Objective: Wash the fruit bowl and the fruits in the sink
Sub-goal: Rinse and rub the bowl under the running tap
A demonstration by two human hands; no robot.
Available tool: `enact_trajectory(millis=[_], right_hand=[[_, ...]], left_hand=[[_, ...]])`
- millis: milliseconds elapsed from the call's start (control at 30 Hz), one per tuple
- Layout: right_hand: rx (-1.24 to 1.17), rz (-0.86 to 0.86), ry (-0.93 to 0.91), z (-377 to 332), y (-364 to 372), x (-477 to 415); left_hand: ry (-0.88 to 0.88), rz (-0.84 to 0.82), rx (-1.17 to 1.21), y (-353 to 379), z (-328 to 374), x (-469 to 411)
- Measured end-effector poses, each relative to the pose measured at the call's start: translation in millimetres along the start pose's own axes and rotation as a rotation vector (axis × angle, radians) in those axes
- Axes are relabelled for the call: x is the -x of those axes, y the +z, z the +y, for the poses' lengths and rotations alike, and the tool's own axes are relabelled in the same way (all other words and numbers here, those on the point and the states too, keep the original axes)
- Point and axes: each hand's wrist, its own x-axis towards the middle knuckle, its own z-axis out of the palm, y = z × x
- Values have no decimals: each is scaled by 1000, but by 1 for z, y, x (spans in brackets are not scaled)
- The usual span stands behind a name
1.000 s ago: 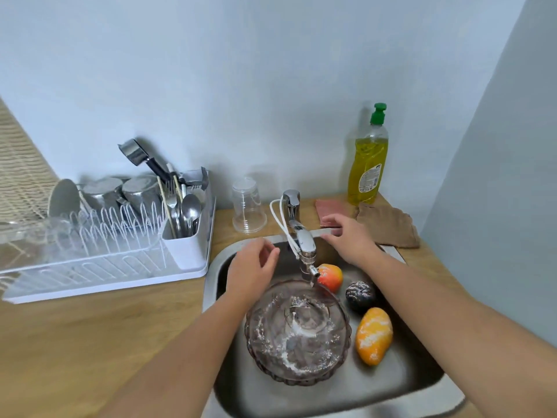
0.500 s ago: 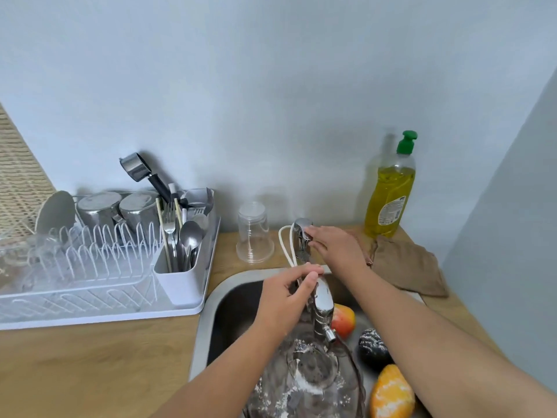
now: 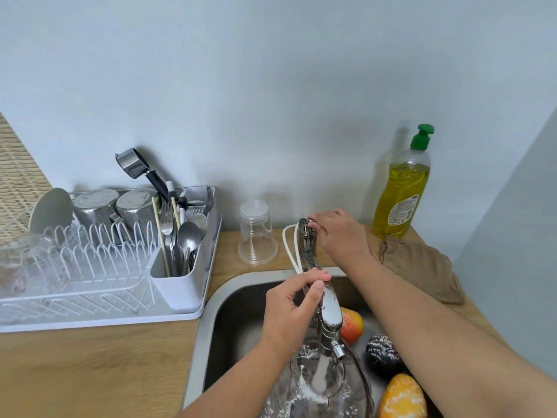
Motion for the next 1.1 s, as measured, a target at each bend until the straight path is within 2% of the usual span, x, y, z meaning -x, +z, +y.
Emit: enact_trajectory(millis=[167, 267, 367, 433, 500, 600, 700, 833, 967, 1100], right_hand=[[-1, -221, 135, -15, -13, 6], [-93, -305, 216, -14, -19, 7], [-188, -198, 292, -4, -31, 13], [-267, -134, 349, -4, -38, 30], [-334, -141, 411, -7, -42, 60], [-369, -214, 549, -15, -41, 120], [-333, -383, 643, -24, -32, 173], [-242, -639, 658, -28, -19, 225], [-125, -752, 703, -29, -13, 245], [-59, -765, 759, -30, -12, 244]], left_hand=[[-49, -10, 14, -6, 9, 16], [-83, -52, -28, -9, 13, 15], [-103, -109, -80, -11, 17, 1], [-90, -85, -83, -13, 18, -1], [-87, 5, -117, -18, 16, 6], [-138, 96, -296, -30, -3, 31], [-333, 25, -530, -45, -39, 57], [-671, -108, -670, -62, -70, 83], [-852, -202, -570, -64, -79, 101], [-964, -170, -348, -61, -82, 113]])
